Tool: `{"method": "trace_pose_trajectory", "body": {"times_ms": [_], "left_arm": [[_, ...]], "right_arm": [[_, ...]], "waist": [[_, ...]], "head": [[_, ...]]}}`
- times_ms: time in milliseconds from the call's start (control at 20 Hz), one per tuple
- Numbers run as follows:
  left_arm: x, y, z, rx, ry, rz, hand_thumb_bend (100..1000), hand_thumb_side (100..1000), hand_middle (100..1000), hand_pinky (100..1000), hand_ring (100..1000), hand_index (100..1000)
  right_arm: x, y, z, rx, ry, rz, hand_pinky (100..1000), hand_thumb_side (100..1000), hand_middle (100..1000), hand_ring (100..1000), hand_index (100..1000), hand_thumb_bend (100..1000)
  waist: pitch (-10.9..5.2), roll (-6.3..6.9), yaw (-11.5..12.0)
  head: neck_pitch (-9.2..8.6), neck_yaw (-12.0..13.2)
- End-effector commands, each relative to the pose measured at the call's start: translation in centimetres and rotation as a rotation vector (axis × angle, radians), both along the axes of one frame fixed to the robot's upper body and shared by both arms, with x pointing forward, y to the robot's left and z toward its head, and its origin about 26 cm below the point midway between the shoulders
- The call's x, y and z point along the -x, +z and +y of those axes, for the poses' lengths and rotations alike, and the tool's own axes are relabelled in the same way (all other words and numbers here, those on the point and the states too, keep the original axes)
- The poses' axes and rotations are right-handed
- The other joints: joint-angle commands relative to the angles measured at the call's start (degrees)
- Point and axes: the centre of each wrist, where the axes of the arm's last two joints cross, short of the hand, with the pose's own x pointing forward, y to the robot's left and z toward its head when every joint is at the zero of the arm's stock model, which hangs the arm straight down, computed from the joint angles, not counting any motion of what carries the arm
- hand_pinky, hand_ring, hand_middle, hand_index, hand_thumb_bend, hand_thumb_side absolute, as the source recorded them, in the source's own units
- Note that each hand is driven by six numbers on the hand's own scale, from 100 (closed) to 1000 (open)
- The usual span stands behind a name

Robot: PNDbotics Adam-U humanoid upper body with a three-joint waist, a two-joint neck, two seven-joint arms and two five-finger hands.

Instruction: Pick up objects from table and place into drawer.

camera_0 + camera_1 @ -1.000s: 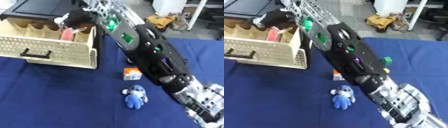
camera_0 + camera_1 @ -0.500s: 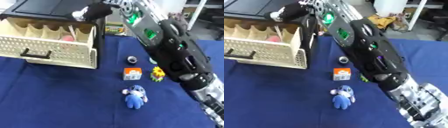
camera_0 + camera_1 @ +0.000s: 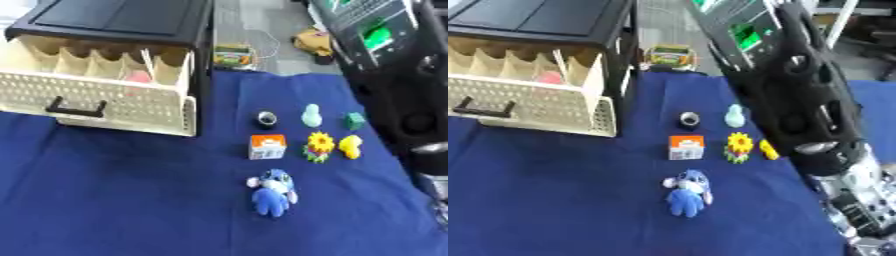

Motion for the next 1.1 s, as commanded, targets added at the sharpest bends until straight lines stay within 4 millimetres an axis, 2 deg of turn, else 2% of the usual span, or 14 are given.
{"method": "trace_pose_trajectory", "body": {"times_ms": [50,150,300,400,550,600,650,700,750,900,950,1000,1050,1100], "left_arm": [[0.6,0.9,0.6,-0.045,0.023,-0.016,335,920,100,100,100,776],[0.6,0.9,0.6,-0.056,0.023,-0.008,311,930,100,100,100,782],[0.6,0.9,0.6,-0.084,0.013,0.004,208,958,131,100,100,794],[0.6,0.9,0.6,-0.099,0.003,0.014,132,992,165,126,100,801],[0.6,0.9,0.6,-0.108,-0.008,0.022,113,1000,184,153,100,802],[0.6,1.0,0.6,-0.111,-0.011,0.022,119,1000,279,302,100,829],[0.6,1.0,0.6,-0.127,-0.023,0.024,116,1000,291,325,100,833],[0.6,1.0,0.6,-0.145,-0.034,0.026,100,1000,347,411,105,846],[0.6,1.0,0.6,-0.166,-0.046,0.027,100,1000,354,421,117,846],[0.7,1.2,0.6,-0.220,-0.069,0.032,100,982,430,582,250,842],[0.7,1.3,0.6,-0.247,-0.072,0.034,100,981,440,593,262,843],[0.8,1.4,0.6,-0.277,-0.074,0.038,100,969,456,596,277,856],[0.8,1.4,0.7,-0.311,-0.075,0.048,100,984,454,584,274,861],[0.8,1.4,0.7,-0.345,-0.071,0.072,100,1000,450,561,275,851]], "right_arm": [[3.6,1.1,-2.5,-0.057,0.037,-0.094,654,720,709,723,843,464],[4.9,0.7,-3.7,-0.079,0.070,-0.105,659,720,707,723,840,400],[4.8,-0.1,-5.7,-0.125,0.095,-0.109,663,741,694,719,828,275],[4.4,-0.8,-6.9,-0.155,0.105,-0.112,671,763,691,719,822,241],[4.0,-1.7,-8.2,-0.197,0.111,-0.112,677,772,690,720,824,220],[3.9,-1.8,-8.5,-0.208,0.114,-0.114,684,707,682,718,810,123],[3.8,-2.1,-9.2,-0.240,0.120,-0.133,683,657,679,716,803,100],[3.6,-2.4,-9.8,-0.273,0.135,-0.157,698,578,675,714,792,100],[3.5,-2.8,-10.4,-0.303,0.152,-0.181,699,579,675,714,792,100],[3.2,-3.8,-11.6,-0.388,0.161,-0.226,693,605,661,698,785,100],[3.1,-4.3,-12.1,-0.426,0.146,-0.245,689,592,654,694,780,100],[3.0,-4.8,-12.7,-0.460,0.130,-0.262,680,463,635,685,758,100],[2.9,-5.4,-13.2,-0.490,0.109,-0.278,678,410,631,683,756,100],[2.8,-6.0,-13.8,-0.509,0.084,-0.287,681,415,632,686,758,100]], "waist": [[-1.35,0.58,-0.47],[-1.38,0.83,-0.95],[-1.33,1.22,-1.45],[-1.26,1.53,-1.70],[-1.20,1.80,-1.83],[-1.19,1.87,-1.87],[-1.16,2.08,-2.13],[-1.14,2.23,-2.30],[-1.13,2.35,-2.45],[-1.04,2.62,-2.83],[-0.98,2.75,-3.04],[-0.89,2.86,-3.21],[-0.78,2.97,-3.36],[-0.69,3.12,-3.51]], "head": [[0.50,0.83],[0.60,1.30],[0.69,1.98],[0.80,2.37],[0.93,2.49],[0.93,2.51],[0.90,2.63],[0.87,2.69],[0.86,2.73],[0.80,2.82],[0.78,3.00],[0.72,3.11],[0.63,3.16],[0.60,3.19]]}}
